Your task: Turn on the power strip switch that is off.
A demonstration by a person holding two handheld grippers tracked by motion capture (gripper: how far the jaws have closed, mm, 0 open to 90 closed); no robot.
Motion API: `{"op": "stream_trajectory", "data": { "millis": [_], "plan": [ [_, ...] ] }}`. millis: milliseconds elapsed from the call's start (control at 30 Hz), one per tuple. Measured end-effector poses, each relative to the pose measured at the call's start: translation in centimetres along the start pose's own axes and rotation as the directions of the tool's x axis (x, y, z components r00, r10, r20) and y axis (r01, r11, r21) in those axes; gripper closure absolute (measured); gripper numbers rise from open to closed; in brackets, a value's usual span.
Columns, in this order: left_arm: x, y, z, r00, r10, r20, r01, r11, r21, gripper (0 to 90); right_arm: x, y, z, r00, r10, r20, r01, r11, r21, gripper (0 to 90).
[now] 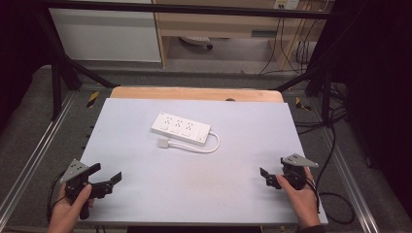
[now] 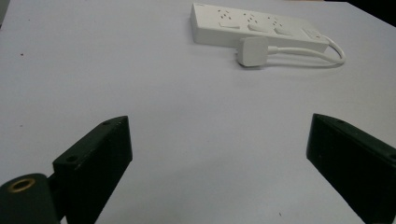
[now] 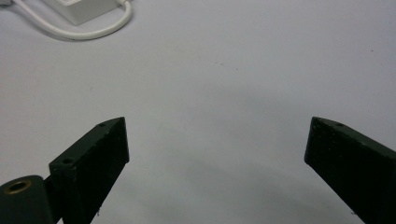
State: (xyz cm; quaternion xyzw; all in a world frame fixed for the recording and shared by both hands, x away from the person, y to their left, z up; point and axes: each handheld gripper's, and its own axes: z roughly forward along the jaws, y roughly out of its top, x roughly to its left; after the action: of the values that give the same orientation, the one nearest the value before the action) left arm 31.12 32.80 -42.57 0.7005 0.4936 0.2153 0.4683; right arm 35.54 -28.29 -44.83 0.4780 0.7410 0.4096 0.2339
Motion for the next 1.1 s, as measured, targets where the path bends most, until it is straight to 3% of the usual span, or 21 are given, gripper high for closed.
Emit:
{"op": "stream_trajectory", "data": {
  "millis": [133, 833, 1100],
  "plan": [
    [0.12, 0.05, -0.14, 1.0, -0.003, 0.0, 0.003, 1.0, -0.005, 6.9, 0.24, -0.05, 0.09, 0.9998, -0.017, 0.007, 0.017, 1.0, 0.014, 6.8],
    [0.25, 0.22, -0.29, 0.9998, -0.01, 0.016, 0.011, 0.9997, -0.02, 6.1, 0.26, 0.08, -0.08, 1.0, 0.002, -0.004, -0.002, 1.0, 0.002, 5.5],
    [0.14, 0.92, 0.02, 0.9995, 0.001, 0.031, -0.001, 1.0, 0.006, 6.7, 0.3, 0.07, -0.11, 1.0, 0.006, -0.003, -0.006, 1.0, 0.004, 5.1]
  ]
}}
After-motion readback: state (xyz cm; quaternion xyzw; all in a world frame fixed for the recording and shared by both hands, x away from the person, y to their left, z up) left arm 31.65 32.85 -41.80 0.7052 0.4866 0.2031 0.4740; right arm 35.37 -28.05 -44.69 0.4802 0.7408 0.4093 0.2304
